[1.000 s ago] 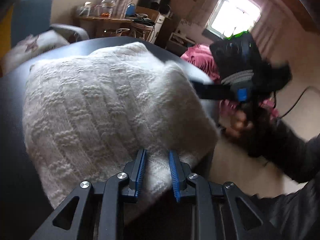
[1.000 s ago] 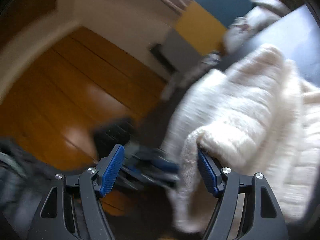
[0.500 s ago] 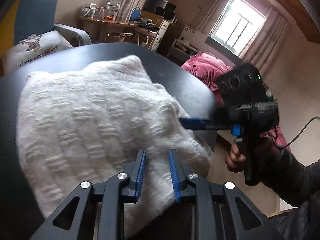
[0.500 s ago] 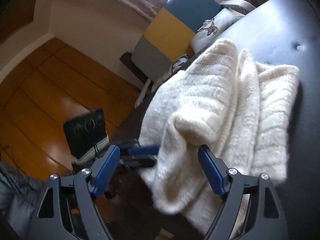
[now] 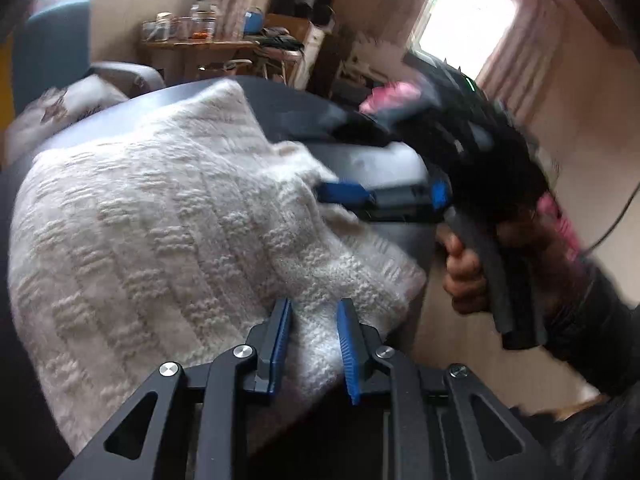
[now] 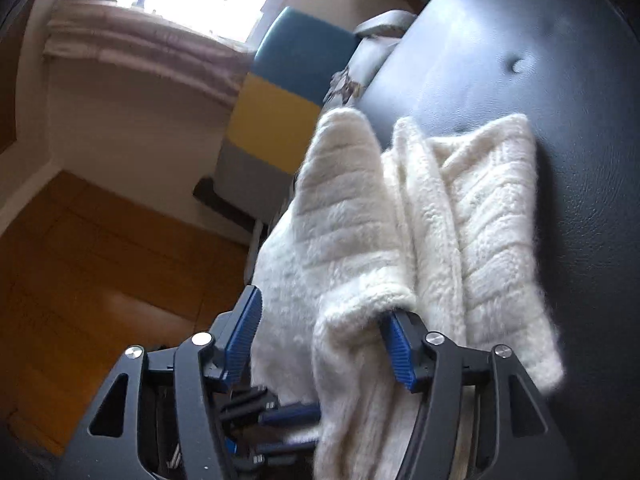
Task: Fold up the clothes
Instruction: 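Press the open right tool along the sweater side toward the left tool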
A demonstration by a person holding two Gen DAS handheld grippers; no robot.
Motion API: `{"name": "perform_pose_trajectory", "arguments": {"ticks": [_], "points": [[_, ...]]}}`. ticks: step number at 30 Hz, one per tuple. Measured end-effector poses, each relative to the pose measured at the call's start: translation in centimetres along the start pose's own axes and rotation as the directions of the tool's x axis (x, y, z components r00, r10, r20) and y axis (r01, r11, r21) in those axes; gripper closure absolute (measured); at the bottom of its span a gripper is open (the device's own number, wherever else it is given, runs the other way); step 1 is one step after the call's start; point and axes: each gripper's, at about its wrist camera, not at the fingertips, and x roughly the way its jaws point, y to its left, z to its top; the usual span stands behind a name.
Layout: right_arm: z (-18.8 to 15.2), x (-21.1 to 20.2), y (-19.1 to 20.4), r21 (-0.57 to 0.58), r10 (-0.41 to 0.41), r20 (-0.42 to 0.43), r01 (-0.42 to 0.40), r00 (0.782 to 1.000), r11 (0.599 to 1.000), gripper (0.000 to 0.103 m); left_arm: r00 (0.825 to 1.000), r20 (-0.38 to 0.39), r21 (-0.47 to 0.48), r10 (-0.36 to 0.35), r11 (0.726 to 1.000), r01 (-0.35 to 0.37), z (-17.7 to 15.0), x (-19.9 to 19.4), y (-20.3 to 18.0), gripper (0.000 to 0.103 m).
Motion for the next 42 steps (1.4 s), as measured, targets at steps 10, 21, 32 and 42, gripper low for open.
{"name": "perform_pose_trajectory", "arguments": {"ticks": [10,21,32,42], "points": [[-7.1,-1.5,9.1,-0.676,-0.314,-0.173,0.119,0.933,0.727,0.032,0.991,0.12,-0.195,0.062,0.98,-0.038,-1.8,-6.1,5.5,0.08],[-8.3,-0.8,4.6,-0.533,-0.186,-0.443,-0.091,0.877,0.841,0.026,0.994,0.1,-0.159,0.04,0.987,-0.024,-2.9,-4.1,5.1,0.079],[-7.4,-1.4,3.6,-0.483,-0.101,-0.507,-0.186,0.856,0.856,0.014,1.0,0.014,-0.094,0.021,0.995,-0.02,-2.7,-2.3,5.1,0.079],[-9.6,3.0,3.2,-0.576,-0.219,-0.621,-0.249,0.752,0.778,0.015,0.991,-0.021,0.011,0.134,0.991,-0.134,-2.2,-1.2,2.7,0.078]]}}
